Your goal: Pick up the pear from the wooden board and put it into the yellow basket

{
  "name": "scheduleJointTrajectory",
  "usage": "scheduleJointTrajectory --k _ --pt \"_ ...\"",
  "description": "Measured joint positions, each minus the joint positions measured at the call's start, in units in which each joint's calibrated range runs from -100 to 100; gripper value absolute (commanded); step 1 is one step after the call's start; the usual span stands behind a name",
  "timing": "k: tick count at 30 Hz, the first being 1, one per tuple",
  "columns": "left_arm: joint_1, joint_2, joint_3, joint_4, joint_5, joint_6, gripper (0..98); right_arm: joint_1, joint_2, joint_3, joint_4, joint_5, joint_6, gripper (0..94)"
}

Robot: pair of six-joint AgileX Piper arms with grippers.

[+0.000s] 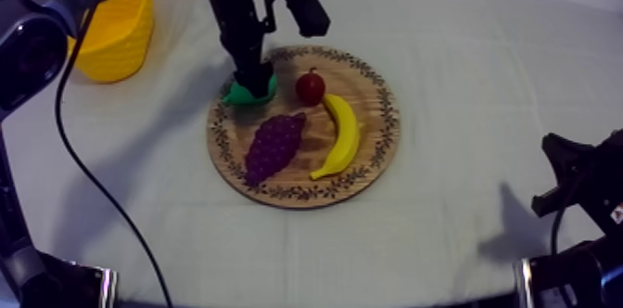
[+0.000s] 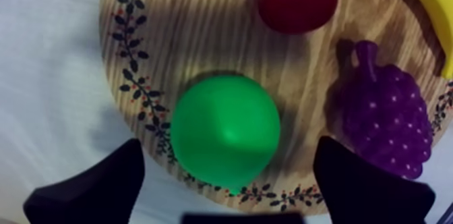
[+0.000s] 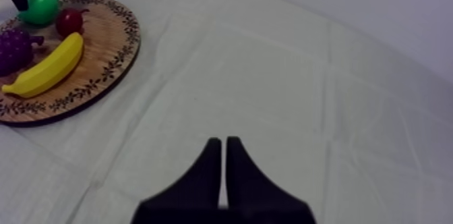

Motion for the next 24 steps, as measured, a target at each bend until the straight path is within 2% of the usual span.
scheduleJointTrajectory --k 6,10,14,24 --pt "-0.4 3.9 -1.6 -0.28 0.2 0.2 95.5 0.0 0.0 0.0 0.0 0.0 0.0 0.4" --pt "-0.4 5.5 -2.6 -0.28 0.2 0.4 92.2 0.0 0.0 0.0 0.0 0.0 0.0 0.4" --pt "-0.2 6.7 -3.7 -0.91 0.2 0.9 83.6 0.0 0.0 0.0 0.0 0.0 0.0 0.4" --pt "0.4 6.8 -2.5 -1.82 -1.0 3.4 54.1 0.0 0.0 0.0 0.0 0.0 0.0 0.4"
